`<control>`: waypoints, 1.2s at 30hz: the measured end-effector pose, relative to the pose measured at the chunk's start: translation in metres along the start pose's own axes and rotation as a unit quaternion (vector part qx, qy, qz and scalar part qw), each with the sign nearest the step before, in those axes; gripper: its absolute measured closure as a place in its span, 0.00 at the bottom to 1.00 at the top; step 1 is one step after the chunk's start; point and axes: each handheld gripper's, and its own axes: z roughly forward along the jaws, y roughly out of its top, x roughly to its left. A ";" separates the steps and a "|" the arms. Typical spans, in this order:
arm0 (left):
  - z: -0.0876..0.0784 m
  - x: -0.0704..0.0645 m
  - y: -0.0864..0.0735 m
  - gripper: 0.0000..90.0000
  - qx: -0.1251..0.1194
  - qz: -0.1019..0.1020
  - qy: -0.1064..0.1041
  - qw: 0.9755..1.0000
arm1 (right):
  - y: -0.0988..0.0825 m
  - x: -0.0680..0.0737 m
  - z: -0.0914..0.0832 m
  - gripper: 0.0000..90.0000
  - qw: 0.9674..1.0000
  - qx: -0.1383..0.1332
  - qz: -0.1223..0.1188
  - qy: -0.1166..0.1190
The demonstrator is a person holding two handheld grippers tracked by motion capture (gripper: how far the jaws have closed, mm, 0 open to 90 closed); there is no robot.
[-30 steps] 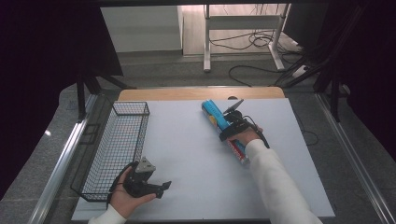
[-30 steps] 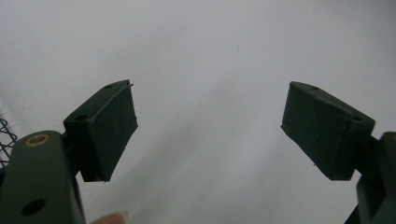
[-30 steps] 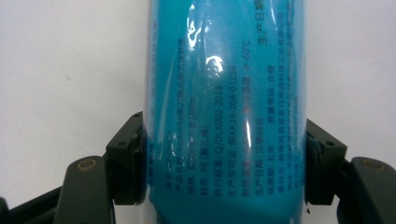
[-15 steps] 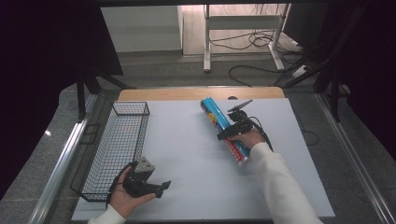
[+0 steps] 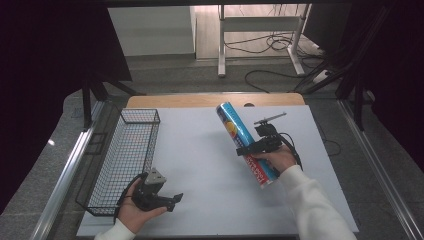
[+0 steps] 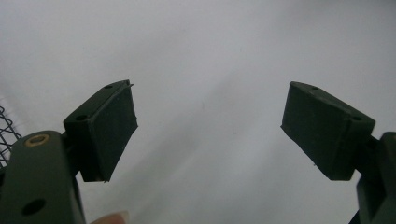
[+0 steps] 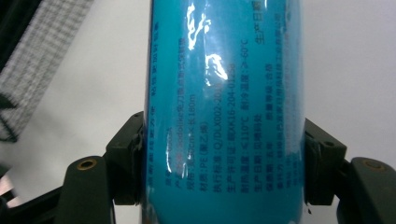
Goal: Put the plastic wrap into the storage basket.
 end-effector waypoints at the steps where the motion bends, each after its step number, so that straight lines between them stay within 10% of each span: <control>1: 0.000 0.000 0.000 0.20 -0.001 -0.002 0.000 1.000 | -0.008 0.006 -0.005 0.36 1.000 -0.006 -0.006 0.007; 18: -0.001 0.001 0.008 0.20 -0.027 -0.021 -0.015 0.999 | -0.060 0.035 -0.027 0.36 0.997 -0.039 -0.004 0.073; 24: -0.007 0.003 0.020 0.19 -0.082 -0.066 -0.085 0.991 | -0.072 0.040 -0.027 0.36 0.995 -0.051 0.001 0.089; 26: -0.008 0.004 0.026 0.19 -0.104 -0.087 -0.119 0.984 | -0.075 0.044 -0.026 0.36 0.994 -0.052 0.000 0.091; 28: -0.006 0.004 0.037 0.18 -0.132 -0.111 -0.167 0.971 | -0.077 0.048 -0.023 0.36 0.993 -0.056 0.002 0.100; 29: -0.006 0.004 0.037 0.17 -0.132 -0.111 -0.167 0.971 | -0.077 0.048 -0.023 0.36 0.993 -0.056 0.002 0.100; 31: 0.000 0.004 0.047 0.15 -0.152 -0.135 -0.213 0.956 | -0.078 0.054 -0.019 0.36 0.992 -0.063 0.005 0.113; 36: 0.011 0.003 0.061 0.11 -0.175 -0.153 -0.262 0.937 | -0.079 0.065 -0.009 0.36 0.989 -0.067 -0.001 0.130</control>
